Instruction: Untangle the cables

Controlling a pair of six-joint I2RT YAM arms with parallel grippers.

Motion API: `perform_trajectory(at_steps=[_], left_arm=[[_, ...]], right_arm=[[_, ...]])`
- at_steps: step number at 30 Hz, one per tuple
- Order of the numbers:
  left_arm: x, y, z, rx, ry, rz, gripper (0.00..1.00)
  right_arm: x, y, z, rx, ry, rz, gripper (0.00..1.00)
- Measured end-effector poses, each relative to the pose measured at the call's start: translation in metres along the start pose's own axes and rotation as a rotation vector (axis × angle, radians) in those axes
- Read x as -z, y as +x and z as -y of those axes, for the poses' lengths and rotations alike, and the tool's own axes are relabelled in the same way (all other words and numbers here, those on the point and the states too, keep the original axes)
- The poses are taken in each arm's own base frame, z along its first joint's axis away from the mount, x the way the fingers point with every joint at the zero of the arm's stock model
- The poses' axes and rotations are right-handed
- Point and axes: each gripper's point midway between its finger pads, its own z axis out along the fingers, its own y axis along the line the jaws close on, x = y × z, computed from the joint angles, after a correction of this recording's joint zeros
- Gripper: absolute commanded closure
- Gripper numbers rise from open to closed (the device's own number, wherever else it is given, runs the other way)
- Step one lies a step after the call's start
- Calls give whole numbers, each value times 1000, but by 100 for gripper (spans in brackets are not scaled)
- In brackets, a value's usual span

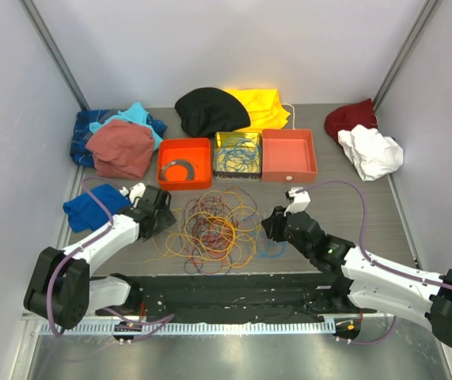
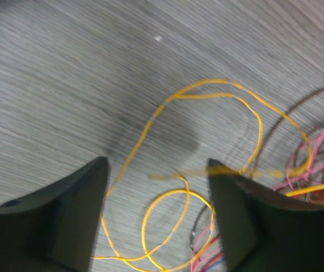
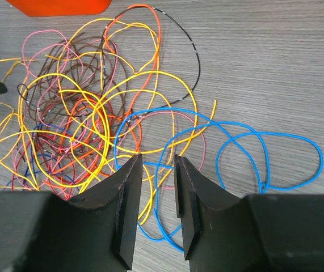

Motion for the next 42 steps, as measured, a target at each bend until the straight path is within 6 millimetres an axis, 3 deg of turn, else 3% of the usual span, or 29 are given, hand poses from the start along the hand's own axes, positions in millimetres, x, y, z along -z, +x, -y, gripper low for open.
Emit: perform_trajectory(at_steps=[1,4,6,12,16,19,24,26,30,33,37,42], left_arm=[[-2,-2,-2,7,-12,4,57],[-7,-9,-10,46,-48,22,90],[-10,-12,-15,66,-75,24,100],[-6,-18,-15,98,-76,39,100],[23,-39,1,140,38,103,100],[71,-68,30,193,248,202,100],[173,-103,90,196,622,308,100],[206,-107,112,162,724,317,100],[264,-96,153,59,902,299,100],[295,-92,177,-10,981,289,100],[326,-108,202,-45,1039,327,100],[330,-123,240,-79,1046,357,100]], right_arm=[[0,1,1,0,2,0,63],[-1,4,3,4,11,-5,63],[-2,6,5,8,17,-11,64],[-3,7,6,22,24,-14,64],[-3,6,7,31,25,-10,65],[-2,3,6,30,22,2,66],[0,-3,4,30,14,19,67],[1,-6,3,34,13,22,67],[6,-25,-4,37,6,59,66],[15,-51,-13,23,-9,122,65],[31,-79,-17,0,-14,203,65],[47,-90,-7,-32,13,249,67]])
